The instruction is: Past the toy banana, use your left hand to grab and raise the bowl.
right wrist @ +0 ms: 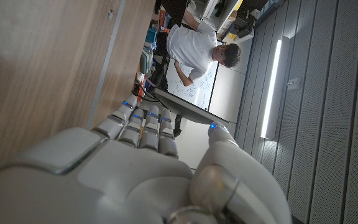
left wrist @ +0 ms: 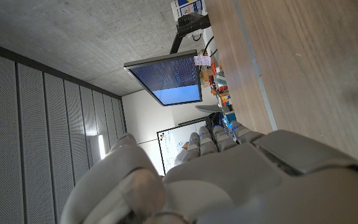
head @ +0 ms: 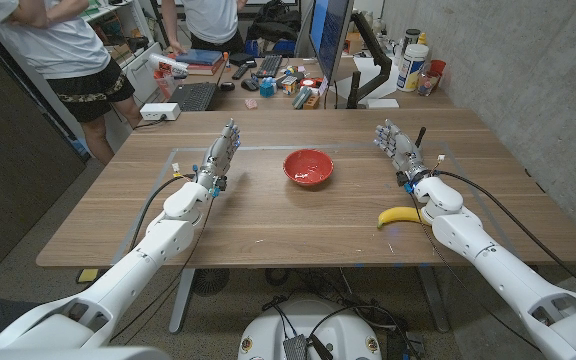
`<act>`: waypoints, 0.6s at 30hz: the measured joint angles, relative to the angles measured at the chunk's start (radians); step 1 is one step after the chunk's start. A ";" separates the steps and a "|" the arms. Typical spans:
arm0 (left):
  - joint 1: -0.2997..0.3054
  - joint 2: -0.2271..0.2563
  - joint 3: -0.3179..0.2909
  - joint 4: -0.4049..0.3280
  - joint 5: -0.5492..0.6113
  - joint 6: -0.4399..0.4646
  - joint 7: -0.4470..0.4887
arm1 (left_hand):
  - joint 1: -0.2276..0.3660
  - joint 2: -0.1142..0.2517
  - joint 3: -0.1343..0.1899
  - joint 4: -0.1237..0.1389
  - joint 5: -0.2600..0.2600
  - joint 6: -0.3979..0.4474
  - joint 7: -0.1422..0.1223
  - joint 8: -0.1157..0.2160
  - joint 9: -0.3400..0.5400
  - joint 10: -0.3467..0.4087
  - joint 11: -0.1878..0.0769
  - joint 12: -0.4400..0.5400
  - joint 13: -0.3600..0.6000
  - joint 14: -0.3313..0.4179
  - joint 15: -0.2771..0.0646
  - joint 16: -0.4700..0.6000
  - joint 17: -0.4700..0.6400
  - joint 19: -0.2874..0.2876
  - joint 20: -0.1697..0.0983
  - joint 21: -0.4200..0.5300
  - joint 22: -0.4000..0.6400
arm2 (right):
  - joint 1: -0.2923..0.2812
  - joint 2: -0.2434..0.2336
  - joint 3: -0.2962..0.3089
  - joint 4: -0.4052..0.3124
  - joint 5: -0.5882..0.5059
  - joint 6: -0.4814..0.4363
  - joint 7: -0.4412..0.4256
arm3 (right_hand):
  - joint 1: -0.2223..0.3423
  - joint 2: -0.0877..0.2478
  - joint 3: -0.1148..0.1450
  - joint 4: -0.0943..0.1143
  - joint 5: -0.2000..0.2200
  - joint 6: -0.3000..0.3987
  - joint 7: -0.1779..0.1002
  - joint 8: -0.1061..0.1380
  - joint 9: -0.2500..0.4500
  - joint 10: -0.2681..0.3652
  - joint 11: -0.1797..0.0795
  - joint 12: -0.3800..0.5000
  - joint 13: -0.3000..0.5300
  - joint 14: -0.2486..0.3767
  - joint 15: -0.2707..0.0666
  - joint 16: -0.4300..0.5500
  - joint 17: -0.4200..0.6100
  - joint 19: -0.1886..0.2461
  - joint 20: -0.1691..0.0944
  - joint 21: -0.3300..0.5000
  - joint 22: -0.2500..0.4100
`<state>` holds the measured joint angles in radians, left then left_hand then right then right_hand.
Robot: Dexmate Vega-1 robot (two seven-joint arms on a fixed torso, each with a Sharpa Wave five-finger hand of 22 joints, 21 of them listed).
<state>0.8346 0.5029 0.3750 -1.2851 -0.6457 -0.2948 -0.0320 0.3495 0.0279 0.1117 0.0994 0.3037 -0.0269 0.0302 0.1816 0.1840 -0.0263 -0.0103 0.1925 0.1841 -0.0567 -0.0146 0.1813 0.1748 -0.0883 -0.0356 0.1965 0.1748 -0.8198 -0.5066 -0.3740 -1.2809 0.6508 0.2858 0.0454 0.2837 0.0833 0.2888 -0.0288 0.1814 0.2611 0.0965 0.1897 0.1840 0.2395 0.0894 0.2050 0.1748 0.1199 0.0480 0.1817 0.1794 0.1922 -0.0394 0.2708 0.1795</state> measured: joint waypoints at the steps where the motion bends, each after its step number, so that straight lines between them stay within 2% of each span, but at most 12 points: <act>1: -0.001 0.000 0.000 0.000 0.000 0.000 0.000 | 0.000 0.000 0.002 -0.002 0.000 0.000 0.000 0.000 0.000 -0.002 0.002 0.000 0.000 0.000 0.000 0.000 0.000 0.000 0.000 0.000 0.000 | 0.001 0.001 0.000 0.001 0.000 0.000 0.000 | 0.000 0.000 0.000 0.000 0.000 0.000 0.000 0.000 0.000 0.000 0.000 0.000 0.000 0.000 0.000 0.000 0.000 0.000 0.000 0.000 0.000; 18: -0.009 -0.009 0.002 0.019 0.023 -0.029 0.014 | 0.018 0.008 0.007 -0.010 0.000 0.004 0.004 0.008 0.000 0.001 -0.001 0.004 0.000 0.000 0.000 0.004 0.000 0.000 0.000 0.000 0.000 | 0.010 0.020 -0.002 0.023 0.002 0.011 0.002 | 0.000 0.000 0.000 0.000 0.000 0.000 0.000 0.000 0.000 0.000 0.000 0.000 0.000 0.000 0.000 0.000 0.000 -0.010 -0.002 -0.008 0.000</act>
<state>0.8258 0.4943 0.3773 -1.2662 -0.6225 -0.3235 -0.0179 0.3680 0.0359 0.1182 0.0893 0.3037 -0.0230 0.0340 0.1897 0.1839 -0.0256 -0.0109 0.1964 0.1839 -0.0566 -0.0146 0.1854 0.1747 -0.0882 -0.0355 0.1965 0.1746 -0.8094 -0.4867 -0.3764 -1.2580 0.6532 0.2968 0.0469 0.2836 0.0833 0.2888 -0.0288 0.1813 0.2610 0.0964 0.1897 0.1839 0.2394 0.0893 0.2050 0.1746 0.1198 0.0480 0.1817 0.1793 0.1827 -0.0412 0.2623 0.1793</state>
